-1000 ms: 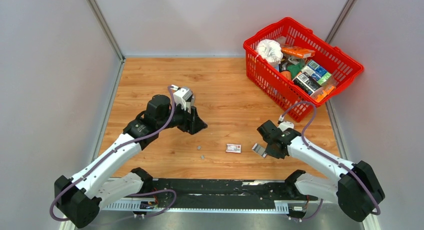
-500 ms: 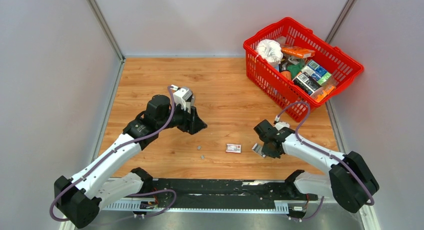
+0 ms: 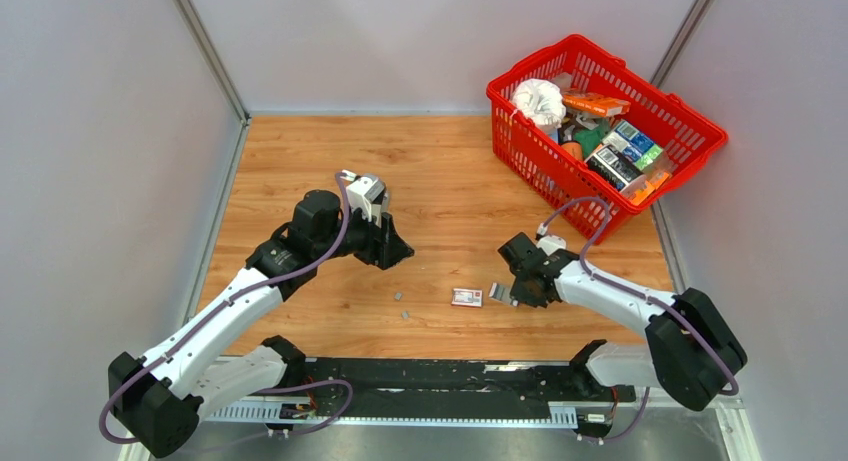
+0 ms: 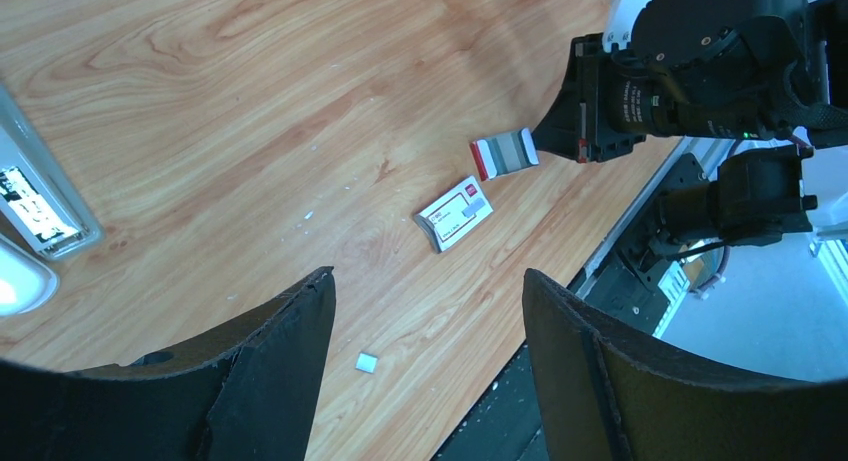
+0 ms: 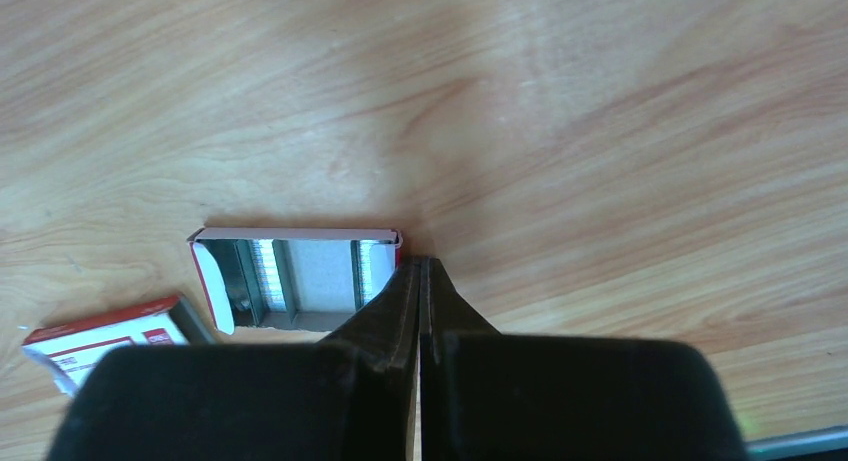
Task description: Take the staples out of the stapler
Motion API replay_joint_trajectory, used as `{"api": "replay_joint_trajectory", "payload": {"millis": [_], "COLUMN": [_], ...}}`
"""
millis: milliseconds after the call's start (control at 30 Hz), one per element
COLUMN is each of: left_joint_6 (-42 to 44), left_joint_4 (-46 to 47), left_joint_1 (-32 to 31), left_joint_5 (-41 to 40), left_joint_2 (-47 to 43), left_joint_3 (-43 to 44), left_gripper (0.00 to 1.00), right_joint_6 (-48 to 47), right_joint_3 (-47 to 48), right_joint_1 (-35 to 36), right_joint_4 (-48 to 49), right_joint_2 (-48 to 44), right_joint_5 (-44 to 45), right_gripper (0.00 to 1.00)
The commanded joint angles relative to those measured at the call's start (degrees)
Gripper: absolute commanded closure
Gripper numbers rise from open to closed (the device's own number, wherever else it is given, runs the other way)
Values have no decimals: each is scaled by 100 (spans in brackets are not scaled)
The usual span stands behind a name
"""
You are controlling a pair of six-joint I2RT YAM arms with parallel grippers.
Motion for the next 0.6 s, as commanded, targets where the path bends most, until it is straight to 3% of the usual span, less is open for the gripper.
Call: {"api": "replay_joint_trajectory", "payload": {"millis": [0, 367, 567], "left_joint_6": [13, 22, 31], "left_joint_4": [20, -33, -112], "left_joint_1": [-17, -26, -17], "left_joint_5": [-40, -93, -224], "left_joint_2": [-27, -27, -97], "left_joint_3": [-1, 17, 43], "left_gripper": [24, 24, 24], "right_joint_6": [217, 490, 499], "right_joint_3": [-23, 65, 276], "right_joint_1": [122, 377, 456], "right_joint_4": [468, 363, -392], "right_joint_2": [358, 341, -300], "right_joint_5": [-337, -258, 146], "right_gripper": [100, 100, 100]}}
